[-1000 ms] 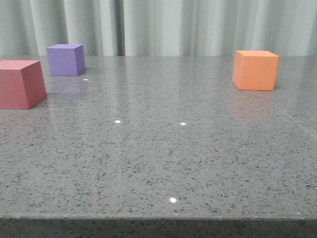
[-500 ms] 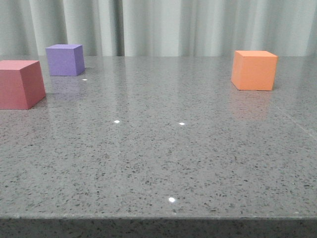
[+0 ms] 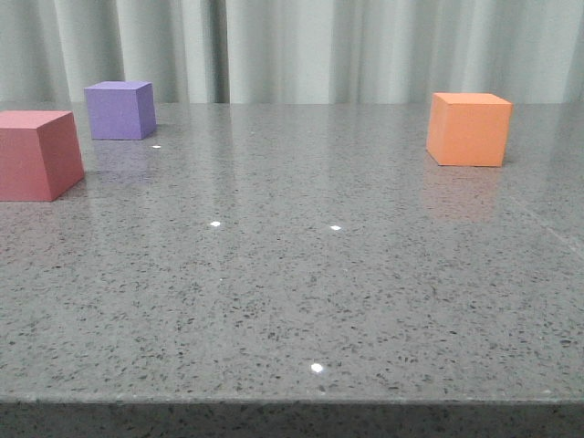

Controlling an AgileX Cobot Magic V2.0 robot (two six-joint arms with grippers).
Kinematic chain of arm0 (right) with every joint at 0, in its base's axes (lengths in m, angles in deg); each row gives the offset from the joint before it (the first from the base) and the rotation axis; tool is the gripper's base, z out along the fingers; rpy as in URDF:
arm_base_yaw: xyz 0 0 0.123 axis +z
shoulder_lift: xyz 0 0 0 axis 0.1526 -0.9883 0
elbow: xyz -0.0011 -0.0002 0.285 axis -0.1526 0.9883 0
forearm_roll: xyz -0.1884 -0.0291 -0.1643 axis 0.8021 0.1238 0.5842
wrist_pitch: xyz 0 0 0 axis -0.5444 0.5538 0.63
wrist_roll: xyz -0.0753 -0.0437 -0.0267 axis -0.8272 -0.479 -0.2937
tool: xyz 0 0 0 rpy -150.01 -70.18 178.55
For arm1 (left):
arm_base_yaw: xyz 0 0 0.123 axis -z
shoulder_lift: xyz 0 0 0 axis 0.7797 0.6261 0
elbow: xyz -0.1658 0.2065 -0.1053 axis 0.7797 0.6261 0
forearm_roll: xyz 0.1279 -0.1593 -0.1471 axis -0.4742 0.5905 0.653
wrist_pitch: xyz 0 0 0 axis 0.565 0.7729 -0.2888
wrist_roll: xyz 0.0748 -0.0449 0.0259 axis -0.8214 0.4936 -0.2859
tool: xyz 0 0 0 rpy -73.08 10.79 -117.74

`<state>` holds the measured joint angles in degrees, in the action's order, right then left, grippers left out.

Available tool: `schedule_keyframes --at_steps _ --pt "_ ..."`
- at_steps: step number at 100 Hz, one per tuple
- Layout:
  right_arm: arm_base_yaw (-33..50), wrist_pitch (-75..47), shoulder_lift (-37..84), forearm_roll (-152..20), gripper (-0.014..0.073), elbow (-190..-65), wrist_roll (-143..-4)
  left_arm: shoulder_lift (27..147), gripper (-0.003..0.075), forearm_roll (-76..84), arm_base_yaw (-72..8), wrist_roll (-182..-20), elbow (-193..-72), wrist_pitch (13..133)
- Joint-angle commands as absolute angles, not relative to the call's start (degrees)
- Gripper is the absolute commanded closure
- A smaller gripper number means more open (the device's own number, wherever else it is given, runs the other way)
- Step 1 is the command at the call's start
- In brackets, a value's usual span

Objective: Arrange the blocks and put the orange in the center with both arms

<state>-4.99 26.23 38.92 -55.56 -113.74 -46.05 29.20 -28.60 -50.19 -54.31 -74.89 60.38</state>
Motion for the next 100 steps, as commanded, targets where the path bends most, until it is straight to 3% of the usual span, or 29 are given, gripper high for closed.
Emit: schedule_keyframes --at_steps 1,23,51,100 --pt "-5.28 24.16 38.81 -56.02 0.0502 -115.70 -46.08 27.35 0.0741 -28.49 -50.23 -53.70 -72.45 55.82" --pt "-5.28 23.44 38.81 -56.10 -0.0078 -115.70 -46.08 27.35 0.0741 -28.49 -50.23 -53.70 -72.45 55.82" --pt "-5.28 17.54 36.09 -59.82 -0.0050 -118.05 -46.08 27.35 0.0741 -28.49 -50.23 -53.70 -72.45 55.82" --pt "0.45 18.17 7.14 -55.96 -0.0050 -140.20 -42.55 27.35 0.0741 -28.49 -50.23 -53.70 -72.45 55.82"
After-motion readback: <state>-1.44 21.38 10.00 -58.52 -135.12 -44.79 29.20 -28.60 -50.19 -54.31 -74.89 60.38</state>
